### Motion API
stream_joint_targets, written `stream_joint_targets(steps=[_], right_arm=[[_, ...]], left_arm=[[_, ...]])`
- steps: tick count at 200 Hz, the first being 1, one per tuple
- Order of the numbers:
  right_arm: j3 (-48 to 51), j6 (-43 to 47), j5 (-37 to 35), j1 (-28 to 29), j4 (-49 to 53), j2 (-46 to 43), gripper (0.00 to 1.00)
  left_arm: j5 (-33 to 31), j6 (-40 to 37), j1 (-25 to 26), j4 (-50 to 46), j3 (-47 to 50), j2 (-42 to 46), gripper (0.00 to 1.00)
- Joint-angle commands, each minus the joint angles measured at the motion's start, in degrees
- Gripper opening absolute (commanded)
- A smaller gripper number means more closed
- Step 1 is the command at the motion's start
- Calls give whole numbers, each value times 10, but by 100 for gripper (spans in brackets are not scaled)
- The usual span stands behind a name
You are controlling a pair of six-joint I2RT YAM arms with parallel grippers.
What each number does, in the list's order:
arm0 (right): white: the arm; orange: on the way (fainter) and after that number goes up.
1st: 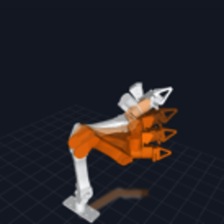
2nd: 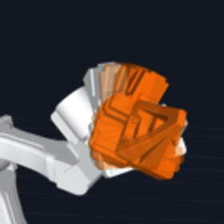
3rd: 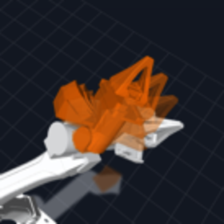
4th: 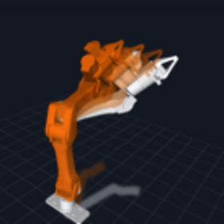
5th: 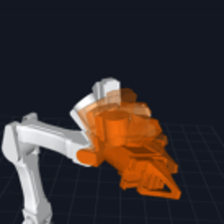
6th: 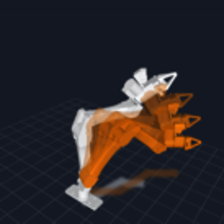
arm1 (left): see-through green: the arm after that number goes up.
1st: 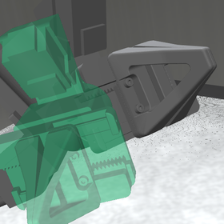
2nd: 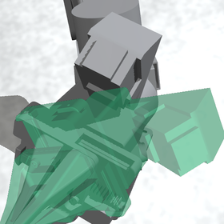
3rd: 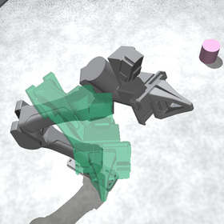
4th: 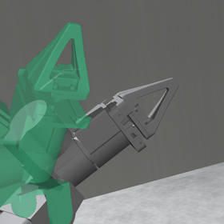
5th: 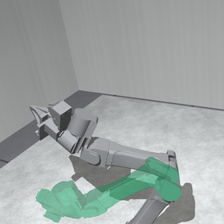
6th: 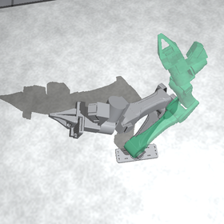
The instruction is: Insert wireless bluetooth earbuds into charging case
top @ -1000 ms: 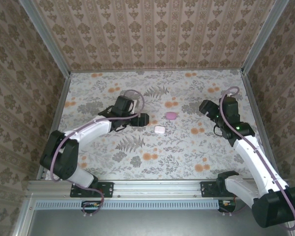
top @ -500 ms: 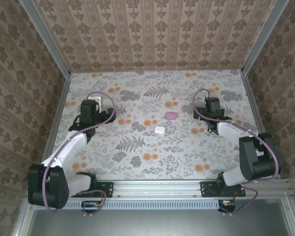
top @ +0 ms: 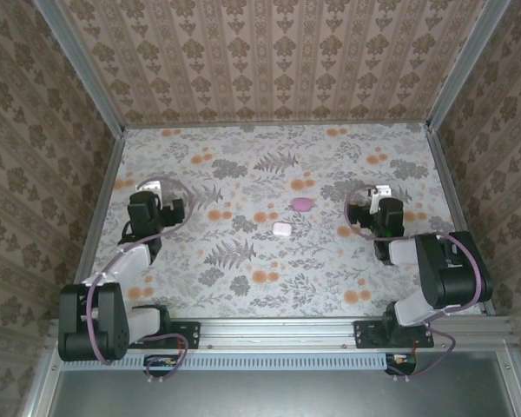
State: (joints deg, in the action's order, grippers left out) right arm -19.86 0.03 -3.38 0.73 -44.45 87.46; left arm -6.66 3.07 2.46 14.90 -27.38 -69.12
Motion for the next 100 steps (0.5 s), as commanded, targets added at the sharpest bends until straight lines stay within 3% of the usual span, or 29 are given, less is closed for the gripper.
stream_joint_targets(steps=[1, 31, 61, 75, 100], right_arm=[[-29, -14, -20, 9, -62, 3, 100], [-28, -28, -53, 9, -59, 3, 100], [-27, -28, -53, 10, -59, 3, 100], [-28, -28, -53, 10, -58, 3, 100], [-29, -26, -50, 10, -56, 2, 100]], left_arm=[[26, -34, -6, 108, 15, -26, 99], [66, -62, -7, 211, 18, -101, 99], [113, -88, -8, 207, -2, -127, 97], [139, -94, -12, 247, 16, -145, 97], [117, -81, -19, 366, 55, -188, 99]])
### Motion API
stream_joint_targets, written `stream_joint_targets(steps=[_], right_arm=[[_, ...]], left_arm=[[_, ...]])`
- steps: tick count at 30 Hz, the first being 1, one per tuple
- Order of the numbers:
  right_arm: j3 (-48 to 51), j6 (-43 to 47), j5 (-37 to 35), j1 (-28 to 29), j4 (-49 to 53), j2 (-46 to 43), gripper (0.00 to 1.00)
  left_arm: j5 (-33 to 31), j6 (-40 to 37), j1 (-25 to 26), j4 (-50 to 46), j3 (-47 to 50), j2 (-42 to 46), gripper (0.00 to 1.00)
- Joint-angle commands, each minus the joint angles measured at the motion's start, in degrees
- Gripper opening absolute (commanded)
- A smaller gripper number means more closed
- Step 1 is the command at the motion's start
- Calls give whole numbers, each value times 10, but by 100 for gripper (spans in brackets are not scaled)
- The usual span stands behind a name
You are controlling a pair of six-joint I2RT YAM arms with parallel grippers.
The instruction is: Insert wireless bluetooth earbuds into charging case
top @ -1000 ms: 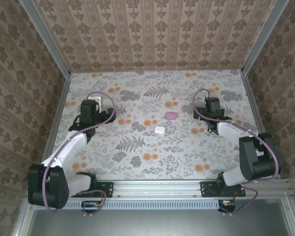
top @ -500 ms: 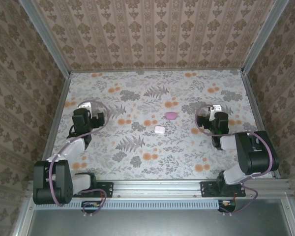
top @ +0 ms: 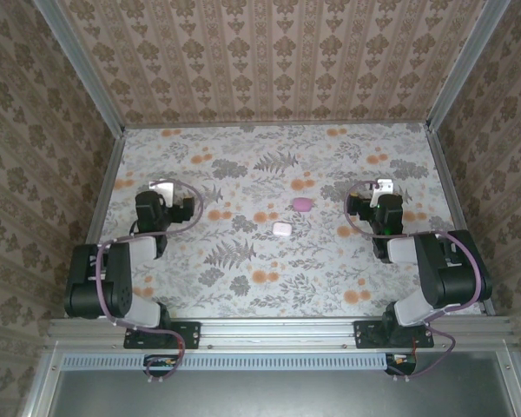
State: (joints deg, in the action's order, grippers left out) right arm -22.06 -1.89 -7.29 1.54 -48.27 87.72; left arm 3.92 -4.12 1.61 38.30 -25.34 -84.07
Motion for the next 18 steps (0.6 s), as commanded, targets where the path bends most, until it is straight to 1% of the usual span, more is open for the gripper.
stream_joint_targets(steps=[1, 2, 3, 4, 5, 15, 18], right_arm=[[-7, -7, -11, 2, -18, -1, 100], [-7, -7, -11, 2, -18, -1, 100], [-8, -7, -10, 2, -18, -1, 100], [-7, -7, -10, 2, -18, -1, 100], [-7, -7, -11, 2, -17, -1, 100], [-10, -7, -9, 3, -15, 2, 100], [-8, -6, -8, 2, -17, 0, 100]], left_arm=[[7, -9, -11, 141, 36, -42, 100], [-30, 10, -11, 130, 32, -41, 100], [-77, 31, -11, 91, 22, -32, 100], [-91, 26, -7, 122, 29, -40, 100], [-107, 24, 2, 113, 26, -39, 100], [-114, 22, 6, 113, 27, -38, 100], [-119, 12, 15, 120, 29, -39, 100]])
